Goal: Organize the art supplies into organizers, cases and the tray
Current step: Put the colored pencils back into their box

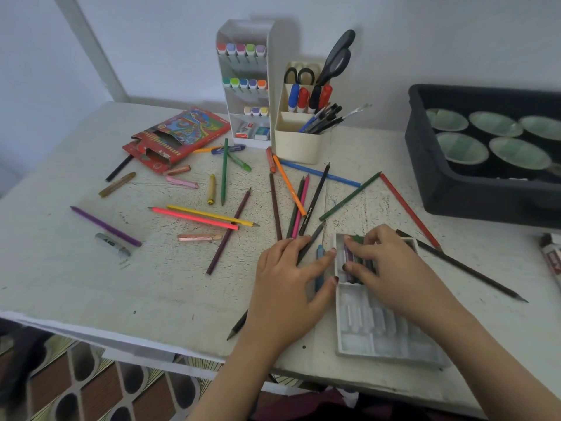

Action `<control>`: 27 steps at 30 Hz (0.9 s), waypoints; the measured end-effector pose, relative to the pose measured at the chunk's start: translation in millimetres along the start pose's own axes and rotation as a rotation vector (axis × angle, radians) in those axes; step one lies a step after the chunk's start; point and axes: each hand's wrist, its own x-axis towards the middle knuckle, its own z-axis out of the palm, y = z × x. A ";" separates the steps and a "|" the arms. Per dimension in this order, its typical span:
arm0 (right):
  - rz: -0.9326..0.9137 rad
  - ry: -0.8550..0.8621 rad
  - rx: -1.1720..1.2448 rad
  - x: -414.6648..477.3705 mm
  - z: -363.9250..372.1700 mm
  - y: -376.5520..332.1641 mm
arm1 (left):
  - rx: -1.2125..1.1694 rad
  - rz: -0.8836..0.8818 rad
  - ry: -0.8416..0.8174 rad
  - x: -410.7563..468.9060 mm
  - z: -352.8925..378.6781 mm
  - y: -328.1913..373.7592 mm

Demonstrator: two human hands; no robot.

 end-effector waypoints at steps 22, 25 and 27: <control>0.072 0.055 -0.002 25.5 5.4 -45.4 | -0.369 -0.141 0.178 -2.8 -10.2 2.8; 0.175 0.126 0.142 28.8 -9.1 -30.5 | -0.357 -0.143 0.158 -2.8 -10.9 3.0; 0.217 0.128 0.153 26.8 -16.2 -21.3 | -0.321 -0.122 0.131 -2.9 -12.0 3.8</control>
